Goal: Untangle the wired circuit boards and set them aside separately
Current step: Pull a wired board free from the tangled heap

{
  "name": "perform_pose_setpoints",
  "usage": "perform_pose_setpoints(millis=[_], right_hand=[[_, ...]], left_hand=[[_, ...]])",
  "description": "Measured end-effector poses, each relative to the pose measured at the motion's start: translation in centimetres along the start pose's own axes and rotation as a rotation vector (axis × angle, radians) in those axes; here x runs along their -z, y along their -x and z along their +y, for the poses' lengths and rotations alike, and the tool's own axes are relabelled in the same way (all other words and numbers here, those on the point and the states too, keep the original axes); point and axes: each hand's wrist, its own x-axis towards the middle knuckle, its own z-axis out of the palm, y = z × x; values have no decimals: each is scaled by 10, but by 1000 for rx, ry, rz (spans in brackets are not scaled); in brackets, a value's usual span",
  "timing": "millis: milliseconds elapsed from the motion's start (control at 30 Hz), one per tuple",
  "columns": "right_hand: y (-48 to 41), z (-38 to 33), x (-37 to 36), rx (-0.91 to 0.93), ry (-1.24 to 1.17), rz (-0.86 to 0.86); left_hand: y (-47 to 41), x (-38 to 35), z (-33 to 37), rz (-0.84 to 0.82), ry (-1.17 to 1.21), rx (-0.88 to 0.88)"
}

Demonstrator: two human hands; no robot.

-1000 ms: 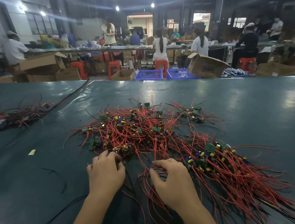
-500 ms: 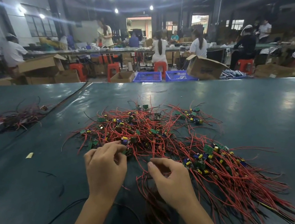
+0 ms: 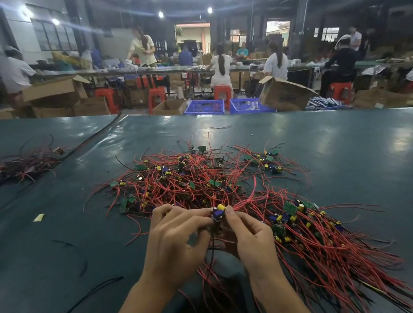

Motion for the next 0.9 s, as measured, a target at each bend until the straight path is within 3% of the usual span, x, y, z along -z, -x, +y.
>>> perform_pose_setpoints(millis=[300, 600, 700, 833, 900], right_hand=[[0, 5, -1, -66, 23, -49], [-1, 5, 2, -55, 34, 42], [2, 3, 2, -15, 16, 56], [4, -2, 2, 15, -15, 127], [3, -3, 3, -10, -55, 166]], left_hand=[[0, 3, 3, -74, -6, 228], [-2, 8, -10, -36, -118, 519], [2, 5, -13, -146, -155, 483], [5, 5, -23, -426, -33, 390], [6, 6, -26, -481, 12, 293]])
